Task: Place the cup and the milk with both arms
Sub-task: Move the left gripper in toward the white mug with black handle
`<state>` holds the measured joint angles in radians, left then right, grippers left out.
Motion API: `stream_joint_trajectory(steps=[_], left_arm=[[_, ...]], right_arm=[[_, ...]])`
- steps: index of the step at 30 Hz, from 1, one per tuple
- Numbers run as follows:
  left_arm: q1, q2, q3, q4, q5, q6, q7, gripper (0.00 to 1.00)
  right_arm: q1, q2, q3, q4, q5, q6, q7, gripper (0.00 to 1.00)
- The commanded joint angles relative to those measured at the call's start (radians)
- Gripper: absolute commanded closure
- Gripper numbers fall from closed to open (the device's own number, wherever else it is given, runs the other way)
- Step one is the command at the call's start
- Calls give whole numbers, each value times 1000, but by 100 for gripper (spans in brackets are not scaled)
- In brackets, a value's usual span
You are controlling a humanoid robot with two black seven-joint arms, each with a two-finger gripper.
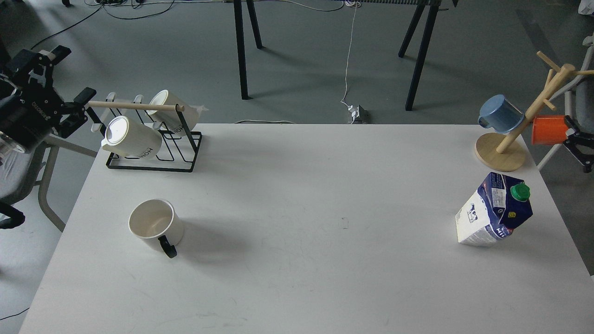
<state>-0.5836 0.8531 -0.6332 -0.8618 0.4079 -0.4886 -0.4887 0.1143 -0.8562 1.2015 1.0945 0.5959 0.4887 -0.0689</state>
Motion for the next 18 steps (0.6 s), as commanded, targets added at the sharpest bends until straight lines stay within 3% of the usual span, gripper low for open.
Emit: stream_joint_trajectory(steps=[1, 7, 11, 18], left_arm=[[-4, -2, 9, 0, -5, 0, 0, 0], [-7, 3, -11, 15, -14, 0, 0, 0], [-5, -20, -23, 93, -5, 0, 0, 0], [-76, 12, -39, 14, 518, 0, 0, 0]], right_arm=[[-1, 5, 0, -1, -1, 0, 0, 3], [-5, 5, 0, -1, -1, 0, 0, 3], [-4, 5, 3, 1, -1, 0, 0, 4], [-4, 5, 10, 1, 1, 0, 0, 4]])
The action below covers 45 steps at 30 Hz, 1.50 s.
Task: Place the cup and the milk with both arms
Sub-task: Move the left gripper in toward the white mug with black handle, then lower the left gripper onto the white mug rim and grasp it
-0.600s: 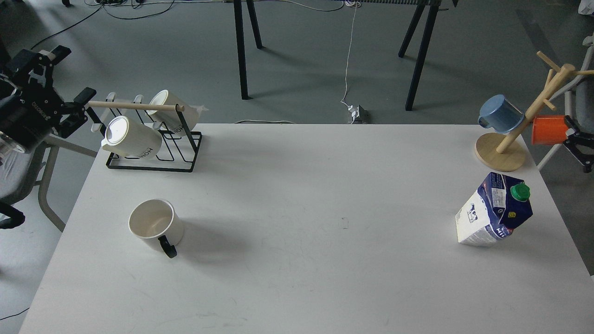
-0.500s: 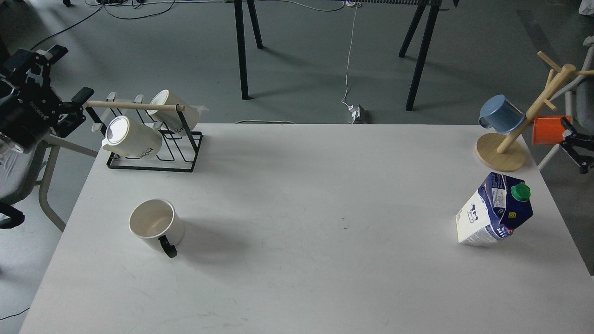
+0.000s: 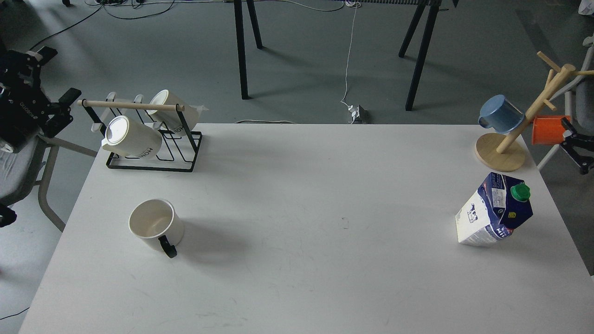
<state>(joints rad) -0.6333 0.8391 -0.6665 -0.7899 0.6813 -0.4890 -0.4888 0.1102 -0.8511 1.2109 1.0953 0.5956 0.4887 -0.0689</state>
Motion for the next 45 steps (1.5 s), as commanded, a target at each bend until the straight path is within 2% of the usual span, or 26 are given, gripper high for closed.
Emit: stream_joint_trajectory(steps=[1, 7, 11, 15, 17, 29, 34, 38, 45], left_arm=[[-28, 41, -5, -95, 339, 0, 0, 0], [3, 132, 15, -380, 892, 0, 0, 0], [46, 153, 80, -457, 1087, 52, 0, 0], [52, 109, 110, -401, 1349, 148, 0, 0], [53, 69, 111, -388, 1360, 150, 0, 0], [76, 14, 166, -266, 1370, 162, 0, 0], [83, -18, 195, -203, 1373, 197, 0, 1], [84, -34, 225, -164, 1374, 228, 0, 2], [96, -60, 232, -129, 1373, 236, 0, 7]], right_arm=[[-1, 0, 1, 0, 1, 0, 0, 4], [-1, 0, -1, -5, 0, 0, 0, 3], [-3, 0, -1, -9, 0, 0, 0, 4], [-14, -2, 3, -11, 0, 0, 0, 4], [-20, -3, 3, -11, 0, 0, 0, 4], [-27, -2, 3, -17, 0, 0, 0, 4], [-35, -2, 3, -14, 0, 0, 0, 4], [-37, -3, 3, -15, 0, 0, 0, 4], [-43, -3, 3, -14, 0, 0, 0, 3]])
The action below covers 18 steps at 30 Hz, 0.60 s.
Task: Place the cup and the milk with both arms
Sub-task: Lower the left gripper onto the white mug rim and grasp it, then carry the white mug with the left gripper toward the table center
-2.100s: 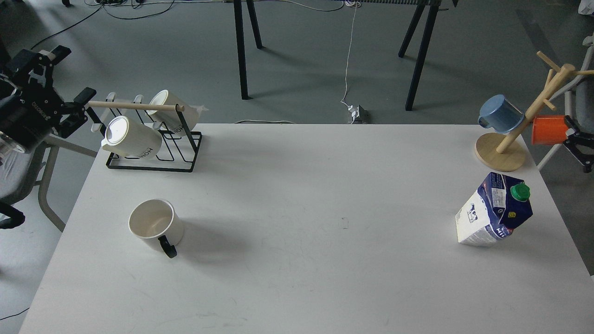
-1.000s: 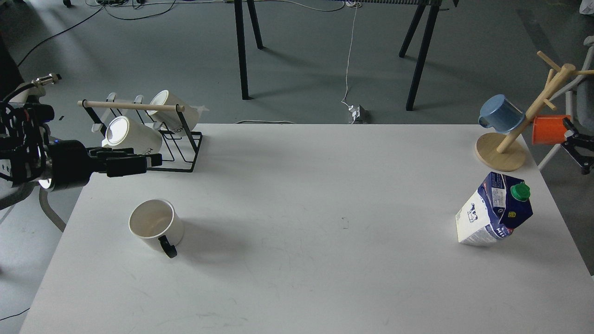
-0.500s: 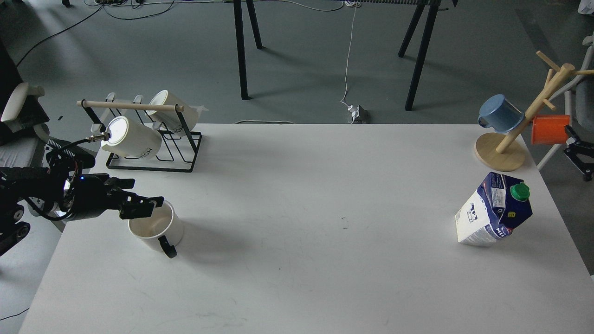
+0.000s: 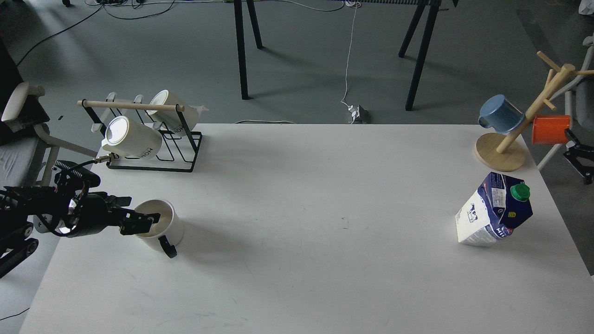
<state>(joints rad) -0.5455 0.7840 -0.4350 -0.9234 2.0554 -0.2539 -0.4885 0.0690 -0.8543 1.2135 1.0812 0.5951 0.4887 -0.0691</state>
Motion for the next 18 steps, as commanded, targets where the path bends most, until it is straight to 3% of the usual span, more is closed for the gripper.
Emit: stream_joint_trajectory(steps=[1, 4, 6, 7, 9, 18], left_arm=[[10, -6, 1, 5, -1, 2, 0, 10], [10, -6, 1, 0, -1, 16, 0, 25], [10, -3, 4, -3, -1, 30, 0, 41], [10, -3, 9, -3, -1, 36, 0, 52], [10, -8, 16, -5, -6, 62, 0, 87], [25, 1, 24, -37, -12, 71, 0, 90]], right_arm=[[-3, 0, 0, 0, 0, 0, 0, 4], [-9, 0, 0, -1, 0, 0, 0, 3], [-9, -2, 0, -1, 0, 0, 0, 4], [-11, -2, 0, -1, 0, 0, 0, 4], [-15, -2, 0, -1, 0, 0, 0, 4], [-25, -2, 1, -4, 0, 0, 0, 3]])
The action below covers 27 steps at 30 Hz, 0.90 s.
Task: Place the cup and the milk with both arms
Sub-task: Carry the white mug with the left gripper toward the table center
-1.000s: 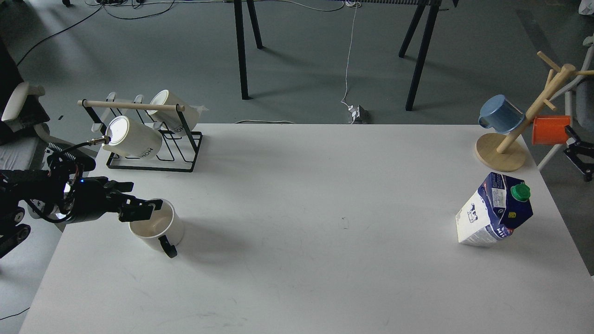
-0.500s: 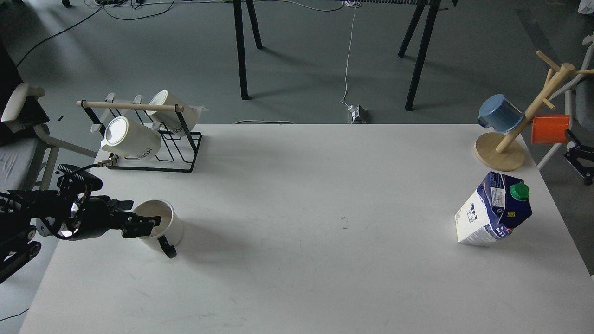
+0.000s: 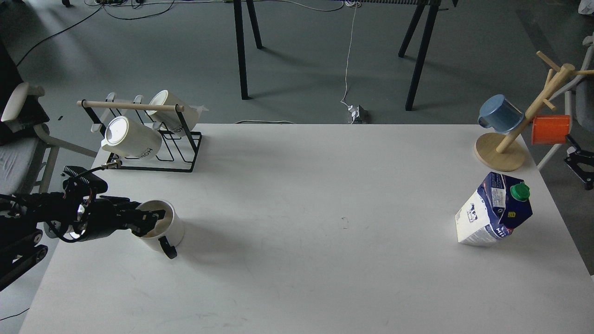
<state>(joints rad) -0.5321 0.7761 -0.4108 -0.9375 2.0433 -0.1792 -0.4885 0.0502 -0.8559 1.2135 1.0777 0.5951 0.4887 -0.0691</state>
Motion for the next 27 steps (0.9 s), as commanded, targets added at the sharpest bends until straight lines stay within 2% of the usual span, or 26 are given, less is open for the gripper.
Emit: stream_joint_trajectory(steps=[1, 4, 7, 11, 14, 16, 18, 22, 27], left_arm=[[12, 20, -2, -40, 0, -3, 0, 91], [11, 74, -9, -111, 0, -9, 0, 91], [-2, 110, -28, -211, -32, -49, 0, 91], [-28, 115, -82, -349, -167, -199, 0, 91], [-61, 33, -121, -385, -170, -270, 0, 91], [-101, -59, -123, -370, -135, -289, 0, 91], [-137, -144, -121, -305, -76, -295, 0, 92], [-146, -322, -122, -154, 47, -293, 0, 91], [-146, -487, -115, -40, 86, -287, 0, 91]], right_arm=[[-6, 0, 1, -1, 0, 0, 0, 3], [-6, 0, 1, -1, 0, 0, 0, 4], [-7, 0, 1, -1, 0, 0, 0, 4], [-12, 0, 1, -1, 0, 0, 2, 4], [-16, -2, 5, -13, 0, 0, 2, 4], [-16, -3, 8, -31, 2, 0, 2, 4], [-16, -3, 9, -59, 5, 0, 2, 4], [-16, -3, 9, -87, 8, 0, 2, 4], [-16, -3, 9, -87, 6, 0, 2, 4]])
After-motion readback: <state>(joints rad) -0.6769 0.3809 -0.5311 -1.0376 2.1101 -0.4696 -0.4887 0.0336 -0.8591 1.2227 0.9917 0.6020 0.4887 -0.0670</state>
